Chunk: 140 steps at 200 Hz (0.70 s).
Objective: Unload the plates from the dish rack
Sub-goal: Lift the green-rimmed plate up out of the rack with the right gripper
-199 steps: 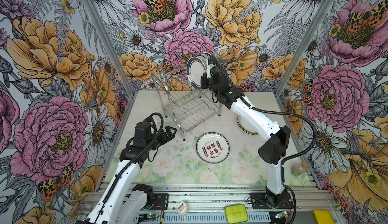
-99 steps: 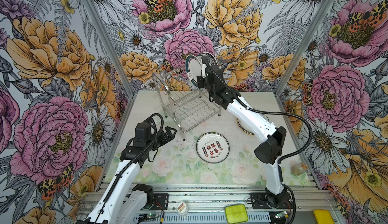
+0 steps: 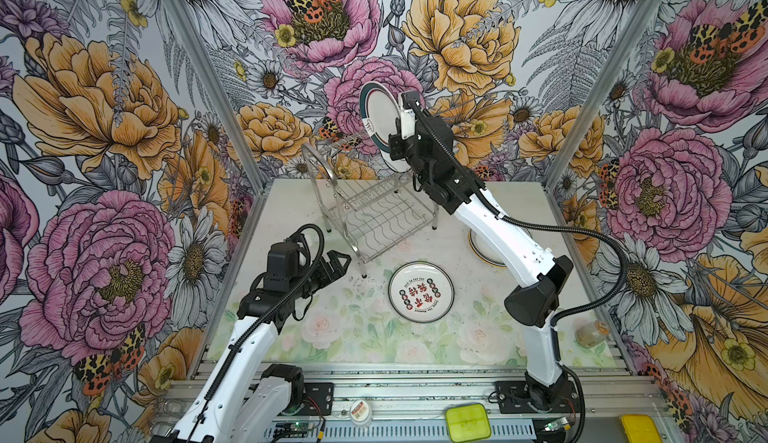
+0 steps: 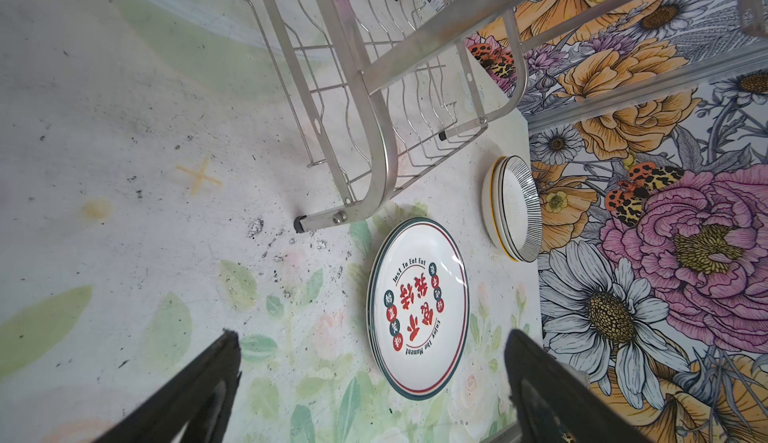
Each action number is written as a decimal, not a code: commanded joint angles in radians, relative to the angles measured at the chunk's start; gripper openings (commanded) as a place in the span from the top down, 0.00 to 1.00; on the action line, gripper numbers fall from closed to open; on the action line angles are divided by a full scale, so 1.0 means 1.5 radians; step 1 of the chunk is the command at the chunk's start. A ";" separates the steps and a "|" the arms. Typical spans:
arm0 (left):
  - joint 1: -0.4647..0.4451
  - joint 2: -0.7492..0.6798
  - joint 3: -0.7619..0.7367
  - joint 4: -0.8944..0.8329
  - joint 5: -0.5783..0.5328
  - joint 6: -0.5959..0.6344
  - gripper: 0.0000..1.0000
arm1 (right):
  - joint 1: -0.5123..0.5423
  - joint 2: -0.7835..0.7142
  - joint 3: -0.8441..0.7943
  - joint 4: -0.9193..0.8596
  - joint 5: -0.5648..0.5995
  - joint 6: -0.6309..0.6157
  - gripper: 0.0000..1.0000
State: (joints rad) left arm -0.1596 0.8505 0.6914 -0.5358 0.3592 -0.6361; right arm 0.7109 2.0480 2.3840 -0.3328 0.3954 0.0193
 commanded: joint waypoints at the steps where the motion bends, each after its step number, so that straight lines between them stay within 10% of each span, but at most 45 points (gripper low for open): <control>1: -0.017 -0.021 -0.012 -0.003 -0.008 0.010 0.01 | 0.009 -0.097 -0.007 0.051 0.009 -0.042 1.00; 79: -0.156 -0.008 0.004 -0.007 -0.109 -0.026 0.01 | 0.003 -0.410 -0.423 0.135 0.196 -0.104 1.00; 140: -0.233 0.032 0.008 0.056 -0.140 -0.048 0.01 | -0.047 -0.686 -0.797 0.045 0.227 0.163 1.00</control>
State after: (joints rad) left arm -0.4770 0.8684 0.6899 -0.5224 0.1936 -0.6857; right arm 0.6693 1.1347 1.3212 -0.2108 0.7181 0.0269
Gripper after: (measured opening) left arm 0.987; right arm 0.084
